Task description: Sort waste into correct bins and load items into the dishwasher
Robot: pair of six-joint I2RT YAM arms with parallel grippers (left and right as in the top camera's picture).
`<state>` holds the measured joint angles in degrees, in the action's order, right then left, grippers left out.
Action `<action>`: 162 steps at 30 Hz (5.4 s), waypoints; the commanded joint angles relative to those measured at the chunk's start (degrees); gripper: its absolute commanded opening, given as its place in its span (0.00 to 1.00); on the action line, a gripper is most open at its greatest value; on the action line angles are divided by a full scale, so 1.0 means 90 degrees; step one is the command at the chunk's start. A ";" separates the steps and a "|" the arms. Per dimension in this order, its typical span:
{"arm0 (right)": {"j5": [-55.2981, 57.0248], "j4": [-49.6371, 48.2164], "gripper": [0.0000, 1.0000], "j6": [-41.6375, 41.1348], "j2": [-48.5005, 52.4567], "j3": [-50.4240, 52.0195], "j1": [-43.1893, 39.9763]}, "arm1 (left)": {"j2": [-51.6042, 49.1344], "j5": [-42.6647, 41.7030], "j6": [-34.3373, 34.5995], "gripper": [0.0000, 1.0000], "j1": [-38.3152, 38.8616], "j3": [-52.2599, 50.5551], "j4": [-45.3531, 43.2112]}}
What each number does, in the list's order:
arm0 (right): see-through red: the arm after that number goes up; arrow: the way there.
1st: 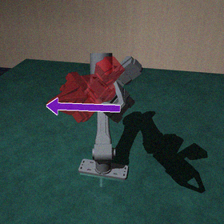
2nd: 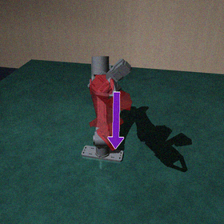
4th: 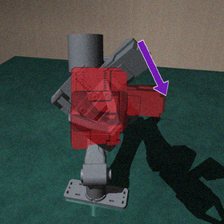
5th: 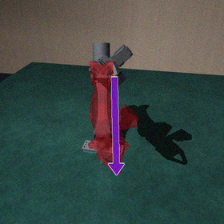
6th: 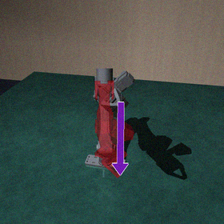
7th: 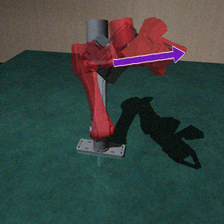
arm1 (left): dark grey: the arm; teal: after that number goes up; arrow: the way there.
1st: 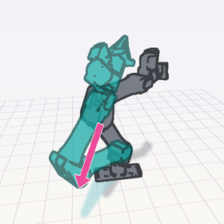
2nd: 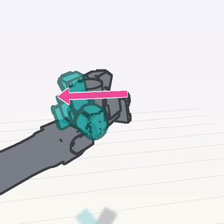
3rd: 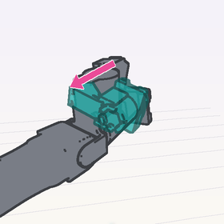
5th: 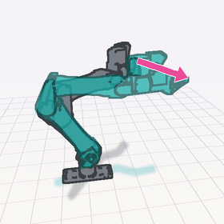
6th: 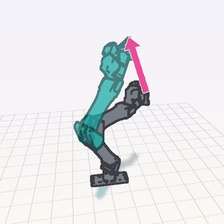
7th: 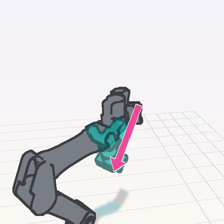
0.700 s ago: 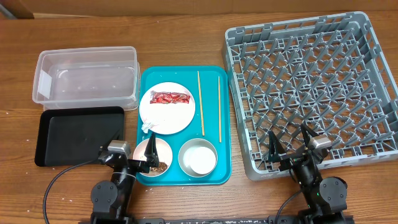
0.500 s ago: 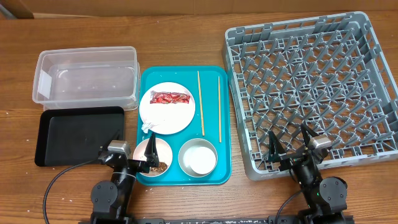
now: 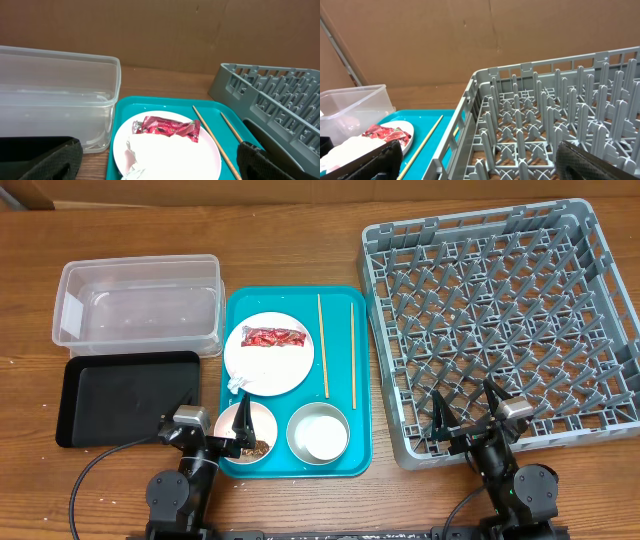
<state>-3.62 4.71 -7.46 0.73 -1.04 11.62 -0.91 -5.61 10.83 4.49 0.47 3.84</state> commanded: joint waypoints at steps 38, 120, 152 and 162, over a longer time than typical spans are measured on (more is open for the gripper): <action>-0.1117 -0.0325 1.00 -0.0007 -0.0044 0.0063 -0.0007 | 0.0061 -0.1171 0.1642 1.00 0.0005 -0.0022 -0.0393; -0.4112 0.4687 1.00 -0.0168 0.7065 -0.7186 -0.0007 | -0.9683 0.0342 0.2611 0.04 0.3954 0.6868 0.5921; -0.6450 0.0928 0.80 -0.0872 0.7910 -0.7186 0.1460 | -0.9578 -0.8155 -0.1039 0.04 -0.0389 0.9442 0.7932; -0.6280 0.1137 0.56 -0.0843 0.7769 -0.7186 0.1290 | -0.9578 -0.7650 -0.1037 0.95 -0.0323 0.9442 0.7970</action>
<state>-61.28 14.31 -15.33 71.94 -64.58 24.03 -86.96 -77.71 2.57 1.50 84.60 75.50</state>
